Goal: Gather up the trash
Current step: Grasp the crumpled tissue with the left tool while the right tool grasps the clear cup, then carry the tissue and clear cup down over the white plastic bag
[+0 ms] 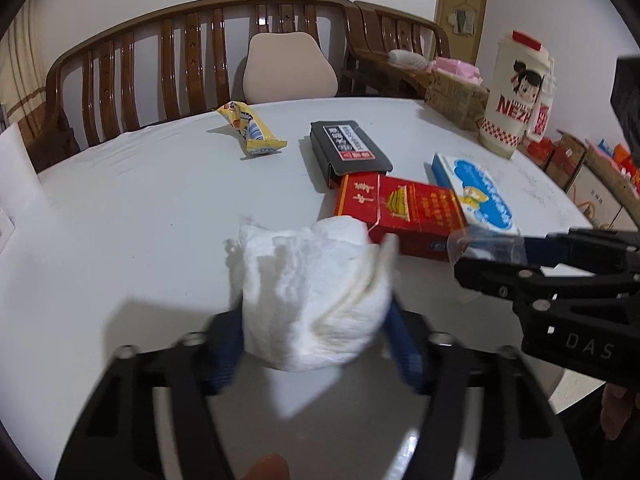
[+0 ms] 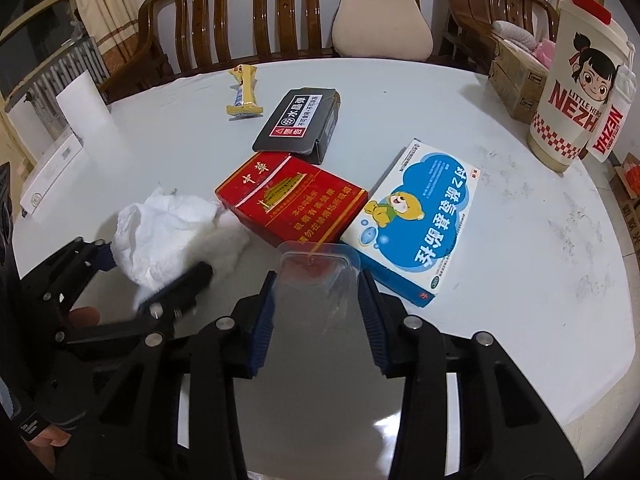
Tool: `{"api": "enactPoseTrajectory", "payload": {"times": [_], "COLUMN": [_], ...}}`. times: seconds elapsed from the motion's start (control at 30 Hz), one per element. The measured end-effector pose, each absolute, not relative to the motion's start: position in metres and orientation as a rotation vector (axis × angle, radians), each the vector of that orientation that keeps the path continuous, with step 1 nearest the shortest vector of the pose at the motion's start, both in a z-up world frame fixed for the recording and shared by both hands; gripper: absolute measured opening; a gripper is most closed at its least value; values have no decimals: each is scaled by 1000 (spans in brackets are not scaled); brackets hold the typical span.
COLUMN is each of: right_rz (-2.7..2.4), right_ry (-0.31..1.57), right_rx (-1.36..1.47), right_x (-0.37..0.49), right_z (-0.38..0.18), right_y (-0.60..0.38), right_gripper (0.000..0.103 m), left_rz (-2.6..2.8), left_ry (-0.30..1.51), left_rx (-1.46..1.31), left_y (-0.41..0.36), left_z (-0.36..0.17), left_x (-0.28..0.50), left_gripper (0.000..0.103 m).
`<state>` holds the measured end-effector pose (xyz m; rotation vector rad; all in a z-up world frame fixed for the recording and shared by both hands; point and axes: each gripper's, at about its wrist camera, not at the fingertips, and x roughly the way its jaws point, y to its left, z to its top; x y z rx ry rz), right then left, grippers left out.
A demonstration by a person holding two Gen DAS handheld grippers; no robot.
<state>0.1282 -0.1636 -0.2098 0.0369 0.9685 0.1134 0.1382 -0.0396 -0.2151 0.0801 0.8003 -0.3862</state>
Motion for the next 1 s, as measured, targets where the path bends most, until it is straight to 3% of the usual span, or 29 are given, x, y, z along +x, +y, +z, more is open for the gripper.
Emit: {"api": "enactPoseTrajectory", "payload": {"times": [0.17, 0.33, 1.0], "right_rz": [117, 132, 183], "right_ry": [970, 956, 865], "right_rx": [52, 56, 77], "right_x": [127, 123, 92], "right_z": [-211, -206, -144], "right_y": [-167, -166, -167], "right_gripper": [39, 39, 39], "left_rz": [-411, -412, -355], "left_ry": [806, 796, 750], "left_rx": [34, 33, 23], "left_y": [-36, -38, -41], "left_z": [-214, -210, -150], "left_x": [139, 135, 94], "left_gripper": [29, 22, 21]}}
